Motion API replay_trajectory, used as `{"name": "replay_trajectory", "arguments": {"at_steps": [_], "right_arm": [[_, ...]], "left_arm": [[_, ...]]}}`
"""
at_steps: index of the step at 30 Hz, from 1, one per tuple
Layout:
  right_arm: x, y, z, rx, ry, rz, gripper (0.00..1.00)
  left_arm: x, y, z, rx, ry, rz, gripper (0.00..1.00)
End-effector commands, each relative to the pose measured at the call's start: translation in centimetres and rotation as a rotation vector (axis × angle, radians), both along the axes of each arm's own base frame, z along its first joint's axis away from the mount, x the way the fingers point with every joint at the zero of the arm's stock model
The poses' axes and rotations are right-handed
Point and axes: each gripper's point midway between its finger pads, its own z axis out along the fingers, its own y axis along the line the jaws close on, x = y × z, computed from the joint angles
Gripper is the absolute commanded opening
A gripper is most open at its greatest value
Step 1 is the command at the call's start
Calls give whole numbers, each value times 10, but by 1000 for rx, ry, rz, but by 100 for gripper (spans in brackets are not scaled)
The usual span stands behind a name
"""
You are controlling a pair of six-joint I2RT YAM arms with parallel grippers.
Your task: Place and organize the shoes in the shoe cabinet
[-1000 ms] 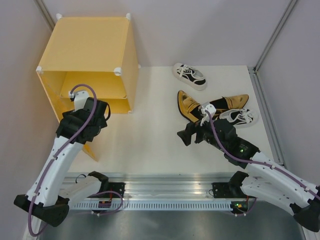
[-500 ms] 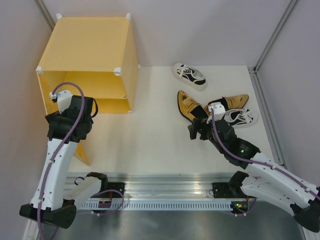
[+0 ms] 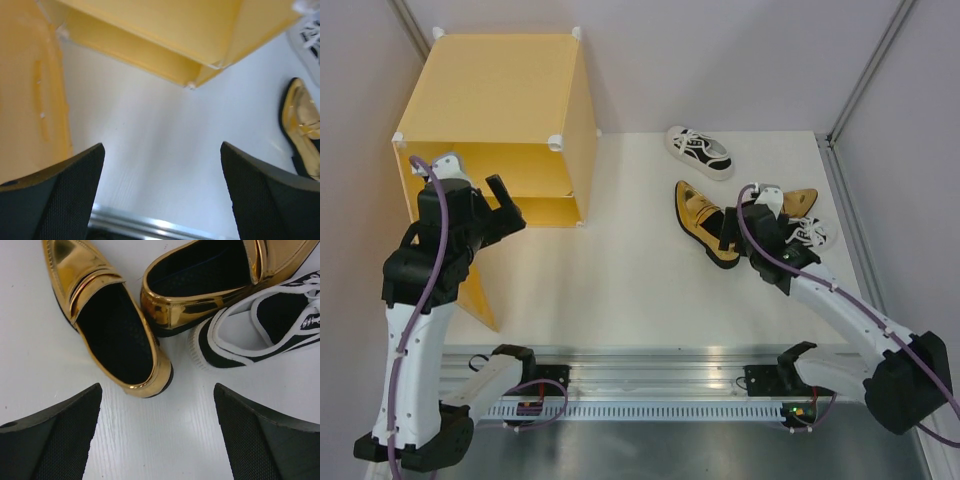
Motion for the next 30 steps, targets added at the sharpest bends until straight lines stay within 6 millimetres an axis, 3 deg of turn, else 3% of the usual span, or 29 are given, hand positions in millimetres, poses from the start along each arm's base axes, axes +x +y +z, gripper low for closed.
{"name": "replay_trajectory", "arguments": {"at_steps": [1,4,7,14,18,21,22,25,30], "right_arm": [[26,1,7,43,17,-20,95],[43,-3,6,60,31,-39,91],[61,-7,-3,79,66,-47,79],[72,0,-41,56,186,-4,60],[64,23,-58,123,269,104,48],[58,36,-57,175,282,138,28],[53,46,-51,195,276,169,17],[43,76,-38,258,257,212,1],[28,126,-24,362,213,203,1]], "left_arm": [[1,-45,35,-100,-120,-263,100],[-2,-61,32,-125,-108,-359,100],[-3,-65,27,-124,-101,-394,100],[-8,-66,18,-115,-107,-416,100],[-9,-67,13,-122,-106,-417,100],[-10,-69,11,-133,-104,-426,100],[-11,-69,12,-134,-107,-428,100],[-13,-71,15,-139,-116,-436,100],[-13,-79,14,-170,-103,-467,100]]}}
